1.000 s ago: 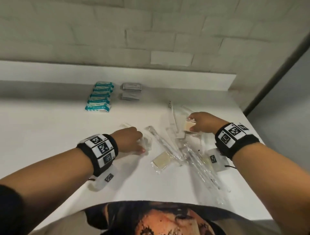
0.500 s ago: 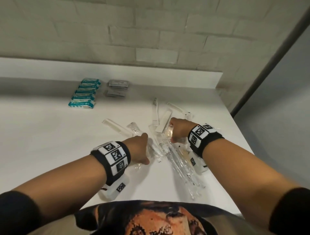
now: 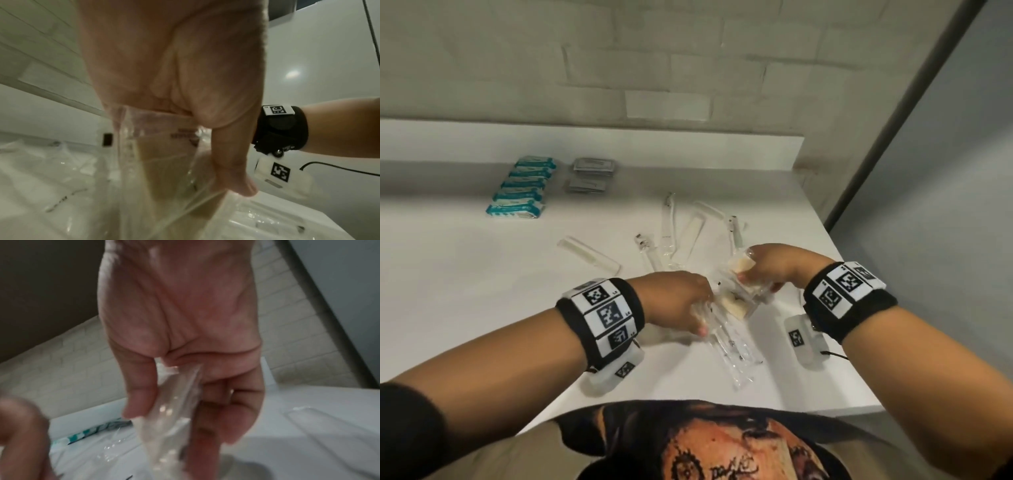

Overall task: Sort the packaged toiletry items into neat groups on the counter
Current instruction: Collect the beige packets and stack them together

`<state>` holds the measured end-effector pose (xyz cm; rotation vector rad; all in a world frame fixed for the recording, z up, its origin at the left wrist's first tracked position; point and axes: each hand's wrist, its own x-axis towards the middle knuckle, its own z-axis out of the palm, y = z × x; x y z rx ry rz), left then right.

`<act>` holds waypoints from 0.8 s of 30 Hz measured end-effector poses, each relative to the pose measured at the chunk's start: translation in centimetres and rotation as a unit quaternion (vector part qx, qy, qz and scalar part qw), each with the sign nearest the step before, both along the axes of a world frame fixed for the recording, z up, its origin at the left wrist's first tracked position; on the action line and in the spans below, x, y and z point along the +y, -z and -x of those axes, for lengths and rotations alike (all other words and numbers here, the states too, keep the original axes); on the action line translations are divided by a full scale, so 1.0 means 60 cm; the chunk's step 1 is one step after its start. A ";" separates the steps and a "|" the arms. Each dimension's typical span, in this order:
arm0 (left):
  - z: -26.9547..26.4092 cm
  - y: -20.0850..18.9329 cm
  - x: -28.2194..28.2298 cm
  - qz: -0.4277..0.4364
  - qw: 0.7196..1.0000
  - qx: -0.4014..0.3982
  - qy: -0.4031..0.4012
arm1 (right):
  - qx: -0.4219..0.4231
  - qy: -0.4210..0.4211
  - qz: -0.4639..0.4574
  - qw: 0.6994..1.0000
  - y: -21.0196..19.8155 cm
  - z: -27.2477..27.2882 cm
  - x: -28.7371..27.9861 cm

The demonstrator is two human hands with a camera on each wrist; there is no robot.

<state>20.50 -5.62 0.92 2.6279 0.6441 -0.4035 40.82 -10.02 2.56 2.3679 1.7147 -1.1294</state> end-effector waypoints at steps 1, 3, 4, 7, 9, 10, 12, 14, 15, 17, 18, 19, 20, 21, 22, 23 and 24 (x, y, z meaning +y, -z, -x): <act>0.000 0.004 -0.003 -0.005 1.000 0.017 -0.004 | -0.023 -0.001 -0.010 1.000 -0.002 -0.007 -0.005; 0.012 0.007 0.000 -0.017 0.999 0.034 -0.030 | -0.061 -0.004 -0.019 0.998 -0.003 -0.014 -0.011; 0.021 0.008 0.003 -0.022 0.998 0.034 -0.045 | -0.067 -0.011 -0.010 0.998 0.000 -0.012 -0.013; 0.043 0.002 0.014 -0.031 0.995 -0.002 -0.095 | -0.115 -0.056 0.008 0.992 0.015 0.011 -0.021; 0.050 -0.003 0.020 -0.018 0.987 -0.047 -0.153 | -0.146 -0.072 -0.002 0.987 0.032 0.036 -0.023; 0.051 -0.003 0.022 -0.004 0.980 -0.074 -0.185 | -0.154 -0.066 -0.015 0.986 0.043 0.047 -0.023; 0.053 -0.004 0.029 0.015 0.961 -0.136 -0.242 | -0.165 -0.038 -0.038 0.985 0.061 0.060 -0.018; 0.057 -0.003 0.035 0.050 0.927 -0.210 -0.306 | -0.127 0.016 -0.014 0.992 0.067 0.061 -0.010; 0.061 0.002 0.038 0.077 0.904 -0.248 -0.339 | -0.095 0.040 0.007 0.995 0.065 0.060 -0.008; 0.073 0.012 0.044 0.156 0.853 -0.312 -0.389 | -0.080 0.043 0.042 0.995 0.059 0.060 -0.006; 0.081 0.016 0.049 0.204 0.823 -0.347 -0.401 | -0.102 0.025 0.045 0.993 0.055 0.060 -0.003; 0.086 0.022 0.052 0.248 0.793 -0.376 -0.411 | -0.128 0.006 0.037 0.991 0.050 0.060 -0.002; 0.092 0.026 0.055 0.282 0.764 -0.399 -0.421 | -0.146 -0.005 0.016 0.989 0.042 0.062 0.000; 0.100 0.027 0.058 0.301 0.743 -0.417 -0.428 | -0.142 -0.004 -0.017 0.990 0.032 0.066 0.007; 0.105 0.029 0.060 0.312 0.730 -0.428 -0.433 | -0.096 0.012 -0.058 0.994 0.018 0.072 0.011; 0.112 0.025 0.063 0.330 0.717 -0.432 -0.437 | -0.014 0.033 -0.107 0.994 0.000 0.084 0.018; 0.115 0.019 0.062 0.357 0.704 -0.432 -0.437 | 0.102 0.050 -0.158 0.981 -0.017 0.100 0.023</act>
